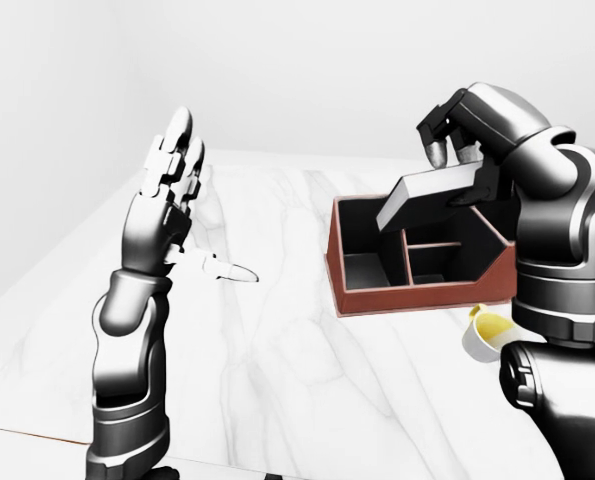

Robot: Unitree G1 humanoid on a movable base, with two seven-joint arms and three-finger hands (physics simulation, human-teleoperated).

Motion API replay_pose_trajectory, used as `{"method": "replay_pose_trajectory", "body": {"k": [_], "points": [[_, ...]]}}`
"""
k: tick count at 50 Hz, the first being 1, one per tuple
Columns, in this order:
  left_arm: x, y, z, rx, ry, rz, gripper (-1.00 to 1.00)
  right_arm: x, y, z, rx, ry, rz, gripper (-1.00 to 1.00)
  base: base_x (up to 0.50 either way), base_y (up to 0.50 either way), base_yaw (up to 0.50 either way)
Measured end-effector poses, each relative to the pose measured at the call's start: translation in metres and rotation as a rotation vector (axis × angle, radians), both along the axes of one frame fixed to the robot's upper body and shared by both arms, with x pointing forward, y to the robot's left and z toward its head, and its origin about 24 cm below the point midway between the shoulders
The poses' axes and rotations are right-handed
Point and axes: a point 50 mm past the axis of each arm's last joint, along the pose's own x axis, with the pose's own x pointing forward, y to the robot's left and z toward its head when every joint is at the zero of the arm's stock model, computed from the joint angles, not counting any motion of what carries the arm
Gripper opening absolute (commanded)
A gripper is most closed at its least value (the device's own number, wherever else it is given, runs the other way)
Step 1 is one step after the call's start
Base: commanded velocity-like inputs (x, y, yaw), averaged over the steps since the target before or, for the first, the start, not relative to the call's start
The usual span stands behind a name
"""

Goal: Pick up the book and place it in the caddy.

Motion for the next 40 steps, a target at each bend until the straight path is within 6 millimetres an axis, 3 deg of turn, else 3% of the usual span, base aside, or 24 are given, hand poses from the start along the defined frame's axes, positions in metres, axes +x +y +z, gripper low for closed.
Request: {"method": "replay_pose_trajectory", "body": {"k": [15, 40], "points": [[0.004, -0.002, -0.003, 0.002, 0.018, 0.001, 1.0, 0.022, -0.03, 0.004, 0.007, -0.003, -0.043, -1.0, 0.0, 0.0, 0.0], [0.009, -0.007, -0.007, 0.008, 0.04, 0.003, 1.0, 0.046, -0.077, -0.015, 0.059, 0.059, -0.272, -1.0, 0.0, 0.0, 0.0]]}}
